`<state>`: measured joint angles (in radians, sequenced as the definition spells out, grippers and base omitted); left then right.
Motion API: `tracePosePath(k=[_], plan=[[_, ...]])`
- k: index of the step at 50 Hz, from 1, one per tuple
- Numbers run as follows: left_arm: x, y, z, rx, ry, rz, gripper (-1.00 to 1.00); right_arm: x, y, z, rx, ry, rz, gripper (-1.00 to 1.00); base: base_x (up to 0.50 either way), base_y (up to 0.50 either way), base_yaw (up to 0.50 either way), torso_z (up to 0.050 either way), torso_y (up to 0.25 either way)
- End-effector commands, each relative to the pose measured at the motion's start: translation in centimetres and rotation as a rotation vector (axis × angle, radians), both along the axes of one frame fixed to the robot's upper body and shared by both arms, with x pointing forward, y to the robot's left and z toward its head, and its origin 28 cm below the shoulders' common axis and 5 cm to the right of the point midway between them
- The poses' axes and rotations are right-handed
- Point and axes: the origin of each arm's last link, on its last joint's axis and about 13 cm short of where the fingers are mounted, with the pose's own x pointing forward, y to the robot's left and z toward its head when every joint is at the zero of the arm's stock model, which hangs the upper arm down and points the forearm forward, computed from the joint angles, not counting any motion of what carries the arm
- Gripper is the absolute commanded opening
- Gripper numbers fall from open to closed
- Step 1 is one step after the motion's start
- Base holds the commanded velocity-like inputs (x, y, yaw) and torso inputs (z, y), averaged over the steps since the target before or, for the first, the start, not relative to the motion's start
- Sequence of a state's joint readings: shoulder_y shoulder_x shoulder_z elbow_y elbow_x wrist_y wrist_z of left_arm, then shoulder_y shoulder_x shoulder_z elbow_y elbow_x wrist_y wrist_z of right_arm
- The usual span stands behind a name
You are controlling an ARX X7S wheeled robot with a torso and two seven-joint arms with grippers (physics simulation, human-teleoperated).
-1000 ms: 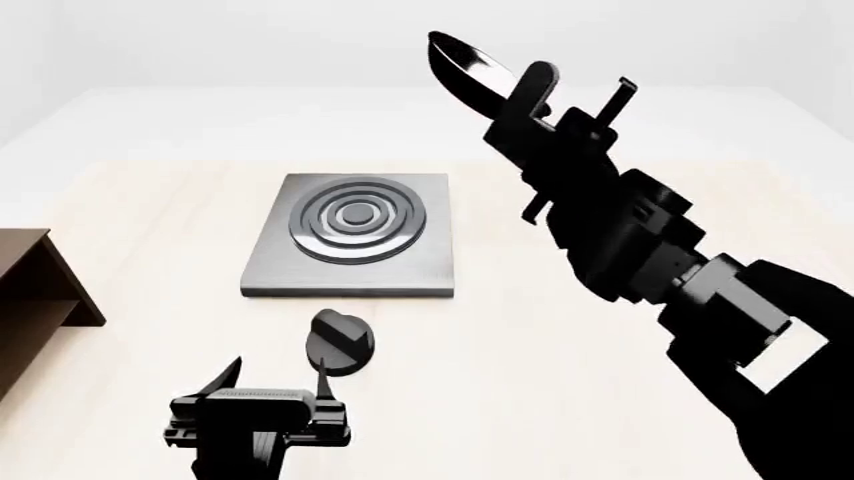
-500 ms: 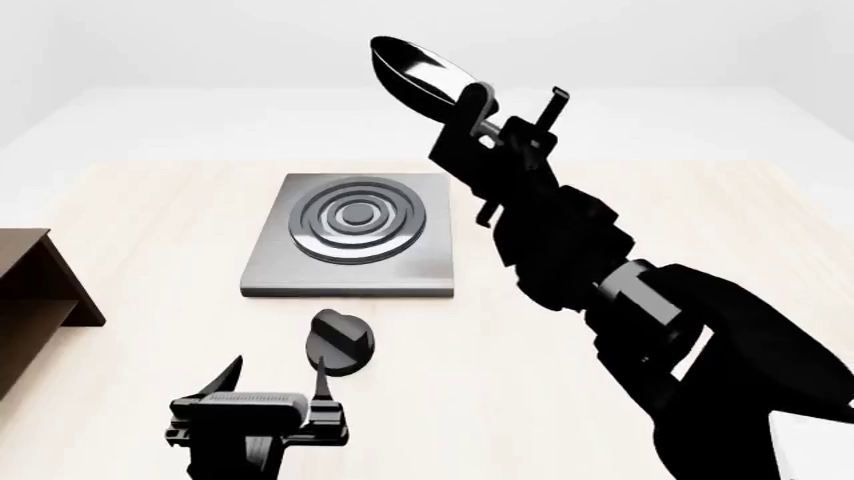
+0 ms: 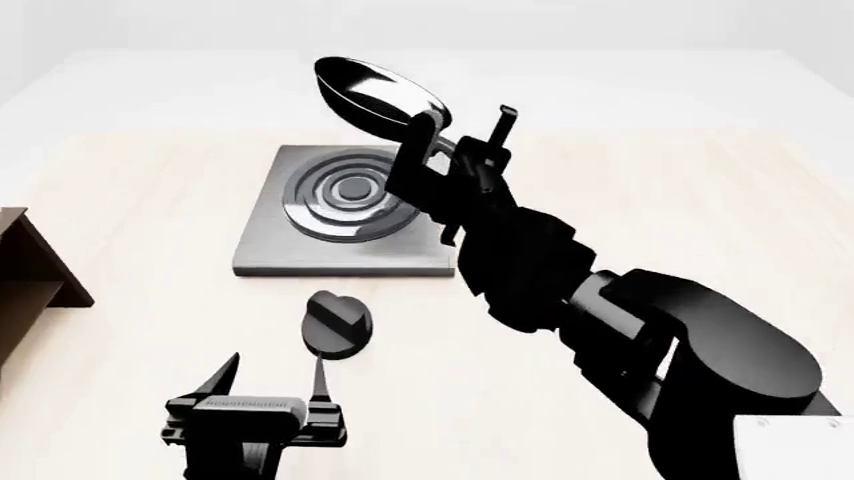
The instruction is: Turn on the stove and put the frying pan on it.
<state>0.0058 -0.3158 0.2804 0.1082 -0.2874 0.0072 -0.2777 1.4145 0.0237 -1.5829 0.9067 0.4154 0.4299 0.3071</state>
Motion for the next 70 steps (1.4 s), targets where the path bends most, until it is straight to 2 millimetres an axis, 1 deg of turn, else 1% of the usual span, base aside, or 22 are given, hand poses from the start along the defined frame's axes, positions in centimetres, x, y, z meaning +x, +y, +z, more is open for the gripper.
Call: tracePosePath(k=[1, 10, 13, 27, 47, 52, 65, 70], plan=[[0.1, 0.0, 0.0, -0.004, -0.016, -0.014, 1.0, -0.3, 1.7, 1.3, -0.078, -0.109, 0.048, -1.0, 0.0, 0.0, 0.0, 0.0, -0.25], [0.1, 0.0, -0.1, -0.012, -0.012, -0.01, 1.0, -0.4, 1.9, 1.1, -0.104, -0.132, 0.05, -1.0, 0.0, 0.0, 0.0, 0.0, -0.25], [0.1, -0.1, -0.2, -0.007, -0.003, -0.008, 1.0, -0.5, 1.9, 1.2, -0.128, -0.163, 0.046, -1.0, 0.0, 0.0, 0.0, 0.0, 0.0], [0.2, 0.0, -0.5, -0.024, 0.009, -0.018, 1.0, -0.9, 2.3, 0.9, -0.154, -0.2, 0.05, -1.0, 0.0, 0.0, 0.0, 0.0, 0.001], [0.2, 0.4, -0.6, -0.032, 0.017, -0.009, 1.0, -1.8, 3.0, -1.1, -0.222, -0.222, 0.085, -1.0, 0.0, 0.0, 0.0, 0.0, 0.002], [0.2, 0.5, -0.7, -0.029, 0.017, -0.003, 1.0, -1.9, 2.9, -1.6, -0.235, -0.219, 0.083, -1.0, 0.0, 0.0, 0.0, 0.0, 0.002], [0.3, 1.0, -0.7, -0.034, 0.014, 0.019, 1.0, -1.7, 1.9, -2.5, -0.324, -0.214, 0.046, -1.0, 0.0, 0.0, 0.0, 0.0, 0.002], [0.4, 1.1, -0.8, -0.039, 0.019, 0.024, 1.0, -1.8, 1.9, -2.9, -0.322, -0.201, 0.046, -1.0, 0.0, 0.0, 0.0, 0.0, 0.002]])
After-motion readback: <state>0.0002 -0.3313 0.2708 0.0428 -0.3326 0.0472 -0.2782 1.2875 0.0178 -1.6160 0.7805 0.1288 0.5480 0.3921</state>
